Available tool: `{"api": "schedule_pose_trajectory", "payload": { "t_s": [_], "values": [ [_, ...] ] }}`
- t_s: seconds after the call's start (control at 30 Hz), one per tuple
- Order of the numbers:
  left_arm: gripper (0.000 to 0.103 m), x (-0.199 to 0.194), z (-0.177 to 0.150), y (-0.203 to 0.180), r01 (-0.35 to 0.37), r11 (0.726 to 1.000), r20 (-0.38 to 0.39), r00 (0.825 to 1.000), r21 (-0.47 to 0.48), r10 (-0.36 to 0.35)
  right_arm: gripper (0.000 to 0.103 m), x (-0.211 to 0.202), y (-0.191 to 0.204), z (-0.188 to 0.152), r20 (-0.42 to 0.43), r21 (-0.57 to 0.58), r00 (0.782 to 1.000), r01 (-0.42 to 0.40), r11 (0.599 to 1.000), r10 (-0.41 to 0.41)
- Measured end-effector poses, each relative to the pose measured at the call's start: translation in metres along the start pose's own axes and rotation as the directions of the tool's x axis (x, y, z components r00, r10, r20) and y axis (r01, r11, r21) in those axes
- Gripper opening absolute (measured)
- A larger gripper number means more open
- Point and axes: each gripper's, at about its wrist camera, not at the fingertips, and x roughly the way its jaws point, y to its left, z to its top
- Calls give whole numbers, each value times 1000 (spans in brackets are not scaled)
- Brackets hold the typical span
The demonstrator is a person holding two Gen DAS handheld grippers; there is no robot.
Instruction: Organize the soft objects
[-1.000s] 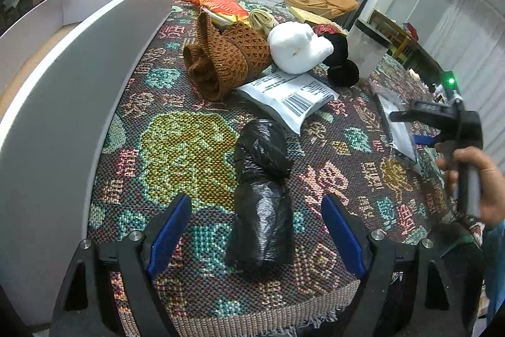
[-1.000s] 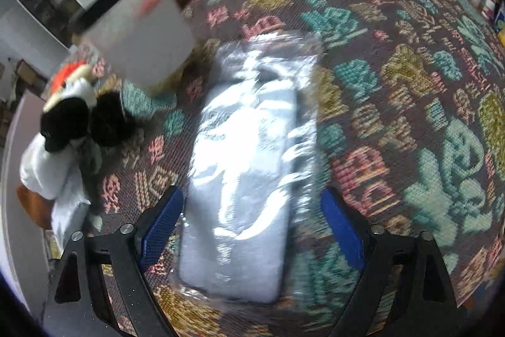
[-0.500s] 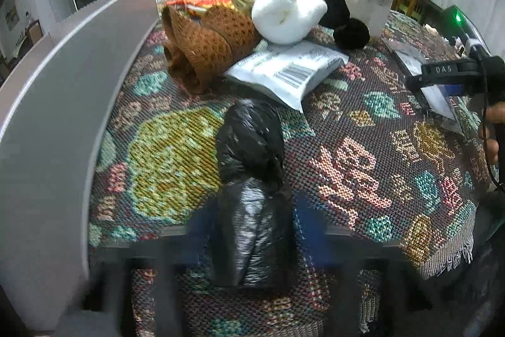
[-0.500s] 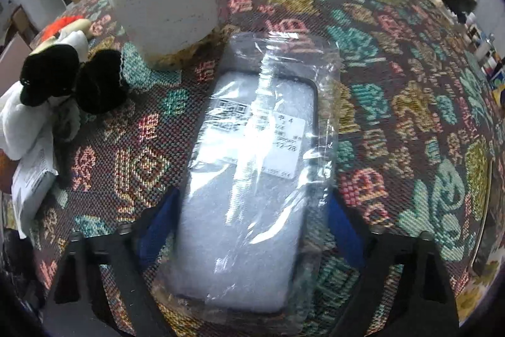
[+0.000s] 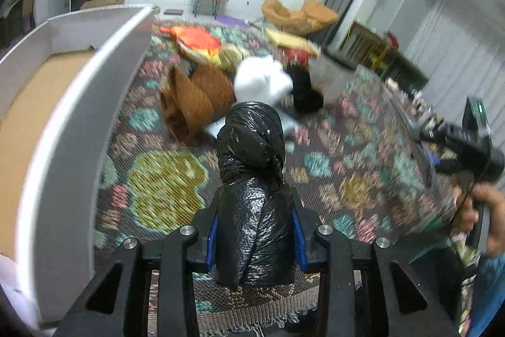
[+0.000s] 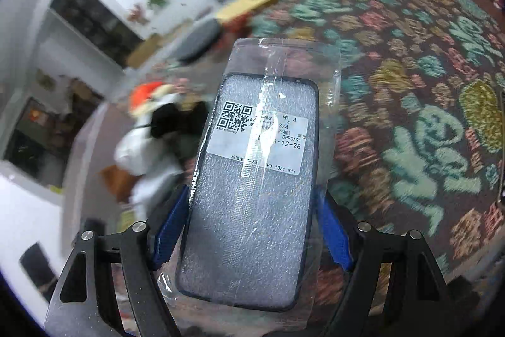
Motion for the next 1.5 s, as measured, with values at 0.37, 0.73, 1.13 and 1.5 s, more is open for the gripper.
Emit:
{"api": "schedule_pose_trajectory", "payload": {
  "t_s": [0.37,0.73,1.13,1.5],
  "values": [
    [36,-95,26,117,-248,958,122,956,-142,266,80,23,220,-35,-178,-265,934,-349,899,310],
    [92,-133,7,202,-543,777,69,804,-318,590,89,144,399,-81,-383,-346,851,-494,798,361],
    [92,-93,19,119,-533,835,116,829,-136,547,89,103,273,-77,-114,-443,973,-230,867,199],
    [92,-55,33,32,-447,894,135,886,-3,444,89,79,168,-70,43,-403,999,37,915,-22]
  ]
}}
